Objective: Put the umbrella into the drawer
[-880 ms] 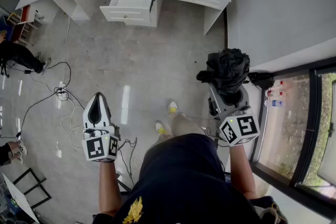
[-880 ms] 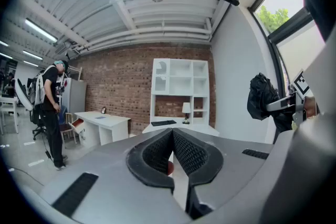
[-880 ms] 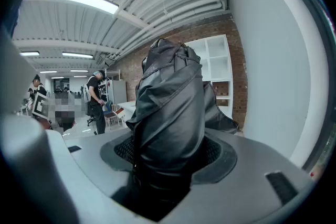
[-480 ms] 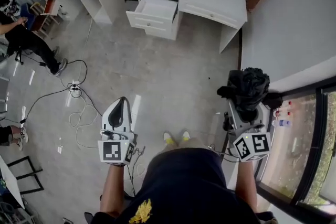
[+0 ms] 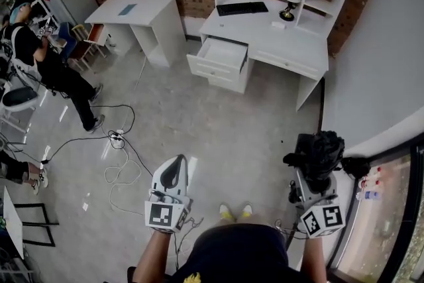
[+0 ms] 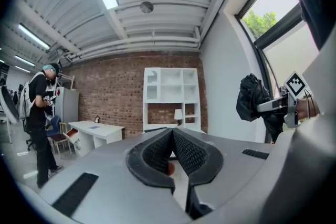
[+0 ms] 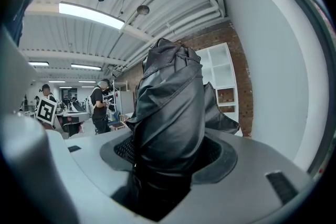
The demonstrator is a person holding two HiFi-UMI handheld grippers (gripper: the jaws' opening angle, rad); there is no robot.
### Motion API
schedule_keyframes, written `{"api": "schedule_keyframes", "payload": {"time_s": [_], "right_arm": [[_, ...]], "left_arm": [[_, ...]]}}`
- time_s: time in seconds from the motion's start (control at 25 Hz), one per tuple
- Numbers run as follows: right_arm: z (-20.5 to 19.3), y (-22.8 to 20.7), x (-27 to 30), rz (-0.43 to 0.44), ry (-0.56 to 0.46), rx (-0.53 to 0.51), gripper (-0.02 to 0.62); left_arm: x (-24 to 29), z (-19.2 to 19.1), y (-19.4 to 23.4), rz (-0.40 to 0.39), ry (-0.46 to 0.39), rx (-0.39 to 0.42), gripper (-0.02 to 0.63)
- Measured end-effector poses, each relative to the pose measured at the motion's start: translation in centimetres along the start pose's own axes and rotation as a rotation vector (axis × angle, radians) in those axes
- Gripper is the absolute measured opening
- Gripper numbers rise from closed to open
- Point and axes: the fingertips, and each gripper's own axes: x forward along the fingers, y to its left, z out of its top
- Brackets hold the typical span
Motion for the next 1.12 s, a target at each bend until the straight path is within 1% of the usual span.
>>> {"api": "schedule_keyframes", "payload": {"time_s": [0.24,0.44,0.64,0.92,1.12], "right_arm": [[0.5,-0.6,0.4,-0.002,-0.04,0.041,0.261],[1.4,0.2,0.9,0.014,-0.051,0.022,0.261],[1.6,1.8,1.7,0.02,-0.05,0.005,0.261],[1.0,4.7,1.7,0.01,-0.037,0.005,0.261],[0.9,5.6,2.1,-0.006,-0.026,-0.007,0.261]], "left_arm": [[0.3,1.5,0.3,0.007,-0.041,-0.003,0.017],[0.1,2.4,1.3,0.017,-0.073,-0.023,0.017],[-0.6,2.3,2.9,0.023,-0.094,-0.019,0.017],[-1.7,1.7,5.0,-0.006,-0.105,-0.028,0.017],[-1.5,1.0,5.8,-0.037,-0.102,-0.074,0.017]]}}
